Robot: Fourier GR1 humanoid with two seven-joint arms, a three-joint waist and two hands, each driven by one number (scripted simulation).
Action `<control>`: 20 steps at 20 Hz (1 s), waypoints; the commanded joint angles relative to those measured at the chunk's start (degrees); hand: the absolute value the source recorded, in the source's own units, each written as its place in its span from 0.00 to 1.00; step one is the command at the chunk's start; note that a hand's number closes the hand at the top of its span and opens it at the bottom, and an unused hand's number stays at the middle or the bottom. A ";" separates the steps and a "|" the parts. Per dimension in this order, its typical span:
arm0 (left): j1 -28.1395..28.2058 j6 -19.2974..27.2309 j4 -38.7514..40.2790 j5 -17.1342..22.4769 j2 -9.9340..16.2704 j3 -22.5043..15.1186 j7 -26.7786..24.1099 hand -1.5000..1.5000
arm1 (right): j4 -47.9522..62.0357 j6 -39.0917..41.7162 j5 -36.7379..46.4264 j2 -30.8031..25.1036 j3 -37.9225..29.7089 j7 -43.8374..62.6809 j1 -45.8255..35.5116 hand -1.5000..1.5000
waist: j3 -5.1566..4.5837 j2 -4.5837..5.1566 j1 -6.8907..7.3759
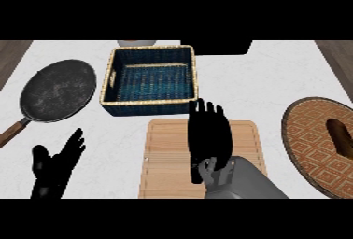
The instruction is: Pick the bell pepper from the cutting board and place it in the basket
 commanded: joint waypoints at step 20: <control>3.01 -1.29 -0.18 -2.05 -1.06 -0.59 3.77 0.50 | 3.50 -2.07 10.32 1.52 2.54 5.67 10.39 0.00 | -0.49 0.67 1.89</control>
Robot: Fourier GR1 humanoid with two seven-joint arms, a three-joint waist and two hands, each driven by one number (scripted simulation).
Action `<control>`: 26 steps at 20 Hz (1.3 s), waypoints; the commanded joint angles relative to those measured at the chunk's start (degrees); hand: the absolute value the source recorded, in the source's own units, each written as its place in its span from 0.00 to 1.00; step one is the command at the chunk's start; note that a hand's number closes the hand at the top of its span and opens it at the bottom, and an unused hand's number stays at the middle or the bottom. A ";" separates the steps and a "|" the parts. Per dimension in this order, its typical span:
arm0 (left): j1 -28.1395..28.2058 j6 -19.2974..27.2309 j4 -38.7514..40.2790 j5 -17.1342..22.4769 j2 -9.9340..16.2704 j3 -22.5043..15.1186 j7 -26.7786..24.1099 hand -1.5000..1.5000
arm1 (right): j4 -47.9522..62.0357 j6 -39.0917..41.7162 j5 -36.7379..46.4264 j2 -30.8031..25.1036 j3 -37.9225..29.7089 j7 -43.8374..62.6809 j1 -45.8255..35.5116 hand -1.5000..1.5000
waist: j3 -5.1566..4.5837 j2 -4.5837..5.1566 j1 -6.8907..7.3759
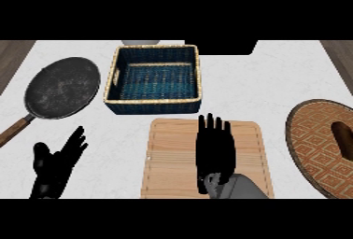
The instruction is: Pick the bell pepper from the cutting board and place it in the basket
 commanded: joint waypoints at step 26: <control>4.20 -2.85 2.25 -1.81 -2.10 0.58 0.99 0.50 | 9.74 -0.44 8.44 0.93 1.32 -0.66 2.05 1.00 | -0.64 0.41 0.41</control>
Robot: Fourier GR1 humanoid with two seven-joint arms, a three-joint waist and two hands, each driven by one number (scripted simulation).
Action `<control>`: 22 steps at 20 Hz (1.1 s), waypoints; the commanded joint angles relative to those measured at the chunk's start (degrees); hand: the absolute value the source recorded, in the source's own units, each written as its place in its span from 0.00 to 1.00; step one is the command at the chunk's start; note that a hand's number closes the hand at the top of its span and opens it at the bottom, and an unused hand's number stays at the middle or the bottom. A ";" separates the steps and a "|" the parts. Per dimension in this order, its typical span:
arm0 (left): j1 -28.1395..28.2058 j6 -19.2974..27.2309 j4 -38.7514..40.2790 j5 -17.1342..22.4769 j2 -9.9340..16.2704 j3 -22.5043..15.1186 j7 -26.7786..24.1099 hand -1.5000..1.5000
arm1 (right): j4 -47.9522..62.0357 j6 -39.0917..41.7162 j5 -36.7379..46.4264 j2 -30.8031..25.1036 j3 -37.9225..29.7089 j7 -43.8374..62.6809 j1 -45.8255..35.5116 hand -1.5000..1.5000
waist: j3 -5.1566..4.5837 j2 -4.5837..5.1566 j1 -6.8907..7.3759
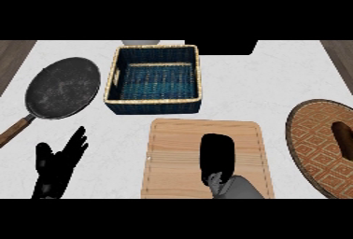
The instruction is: Pick the bell pepper from the cutting board and place it in the basket
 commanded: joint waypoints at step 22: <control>-3.63 -3.20 3.00 -2.32 -2.13 -3.68 3.01 0.50 | -5.42 -18.76 -9.42 0.91 9.93 7.32 -20.04 1.00 | -0.61 1.45 8.69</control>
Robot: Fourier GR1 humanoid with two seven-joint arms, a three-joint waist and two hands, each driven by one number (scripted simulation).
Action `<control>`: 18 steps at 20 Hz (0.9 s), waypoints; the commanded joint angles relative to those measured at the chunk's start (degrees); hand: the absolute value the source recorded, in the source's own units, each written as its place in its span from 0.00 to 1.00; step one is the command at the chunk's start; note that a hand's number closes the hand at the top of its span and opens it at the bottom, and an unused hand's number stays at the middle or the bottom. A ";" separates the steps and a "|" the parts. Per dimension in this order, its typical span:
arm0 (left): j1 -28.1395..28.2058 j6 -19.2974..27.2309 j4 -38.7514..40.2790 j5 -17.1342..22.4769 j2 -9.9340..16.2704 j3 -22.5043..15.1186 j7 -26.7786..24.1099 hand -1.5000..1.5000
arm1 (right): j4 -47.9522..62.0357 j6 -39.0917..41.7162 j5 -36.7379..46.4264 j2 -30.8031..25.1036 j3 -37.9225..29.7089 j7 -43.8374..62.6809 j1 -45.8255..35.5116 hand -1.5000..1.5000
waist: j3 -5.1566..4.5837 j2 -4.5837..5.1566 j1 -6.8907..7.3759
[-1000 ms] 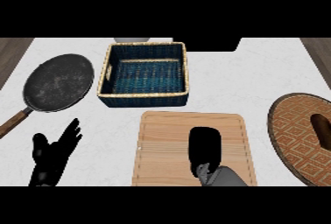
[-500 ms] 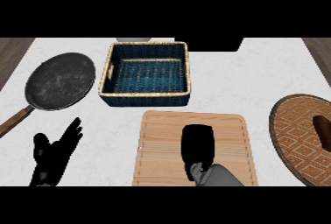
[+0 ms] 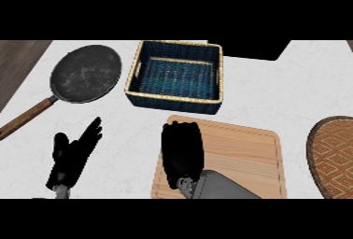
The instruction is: Pick the bell pepper from the cutting board and place it in the basket
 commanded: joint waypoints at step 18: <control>-0.17 -0.18 4.55 -0.29 0.27 -0.14 4.09 0.50 | -1.45 -30.00 1.87 0.45 -18.35 19.29 -34.67 1.00 | -0.85 -0.87 -0.73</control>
